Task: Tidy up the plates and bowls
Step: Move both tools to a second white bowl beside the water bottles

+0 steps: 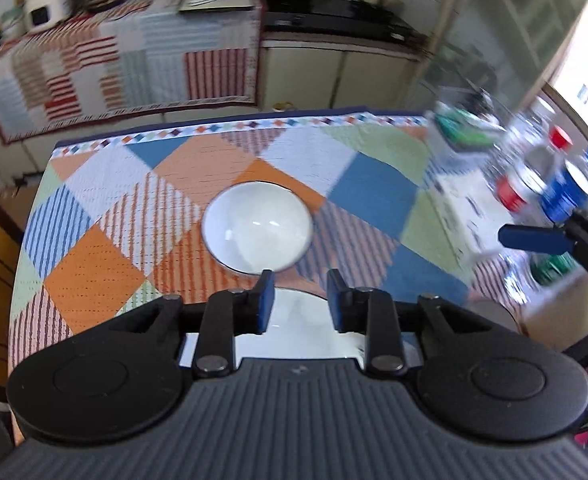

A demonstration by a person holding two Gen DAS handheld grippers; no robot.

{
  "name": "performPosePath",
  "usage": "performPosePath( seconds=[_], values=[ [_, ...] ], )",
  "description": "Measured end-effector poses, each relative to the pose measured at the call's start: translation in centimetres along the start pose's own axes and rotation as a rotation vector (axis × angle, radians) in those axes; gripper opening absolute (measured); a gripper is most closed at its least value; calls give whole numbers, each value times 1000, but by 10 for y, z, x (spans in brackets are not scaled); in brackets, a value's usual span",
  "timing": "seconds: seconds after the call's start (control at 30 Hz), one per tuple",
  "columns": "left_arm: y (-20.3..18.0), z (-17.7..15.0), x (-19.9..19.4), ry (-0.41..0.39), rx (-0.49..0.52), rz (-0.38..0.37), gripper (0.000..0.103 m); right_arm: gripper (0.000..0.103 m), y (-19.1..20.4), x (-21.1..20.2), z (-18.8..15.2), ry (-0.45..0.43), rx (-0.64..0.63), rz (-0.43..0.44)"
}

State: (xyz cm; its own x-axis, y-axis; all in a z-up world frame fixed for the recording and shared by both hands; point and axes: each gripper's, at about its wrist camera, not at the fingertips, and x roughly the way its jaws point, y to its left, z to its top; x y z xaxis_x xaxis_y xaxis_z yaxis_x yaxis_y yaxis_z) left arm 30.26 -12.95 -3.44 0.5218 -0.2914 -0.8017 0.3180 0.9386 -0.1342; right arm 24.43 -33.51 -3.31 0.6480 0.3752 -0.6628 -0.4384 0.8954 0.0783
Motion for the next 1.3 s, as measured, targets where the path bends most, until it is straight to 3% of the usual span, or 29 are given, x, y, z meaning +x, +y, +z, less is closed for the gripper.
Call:
performPosePath(
  seconds=[0.27, 0.5, 0.77, 0.9, 1.3],
  values=[
    [-50, -21, -21, 31, 124, -60, 48, 96, 8, -63, -45, -18, 3, -65],
    [-84, -46, -8, 89, 184, -109, 59, 96, 14, -78, -92, 28, 16, -133],
    [-106, -65, 29, 158, 214, -153, 65, 96, 15, -49, -136, 142, 94, -204],
    [-112, -70, 46, 188, 225, -150, 65, 96, 9, -34, -152, 196, 194, -186],
    [-128, -79, 80, 242, 227, -217, 65, 96, 3, 1, -178, 178, 226, -352]
  ],
)
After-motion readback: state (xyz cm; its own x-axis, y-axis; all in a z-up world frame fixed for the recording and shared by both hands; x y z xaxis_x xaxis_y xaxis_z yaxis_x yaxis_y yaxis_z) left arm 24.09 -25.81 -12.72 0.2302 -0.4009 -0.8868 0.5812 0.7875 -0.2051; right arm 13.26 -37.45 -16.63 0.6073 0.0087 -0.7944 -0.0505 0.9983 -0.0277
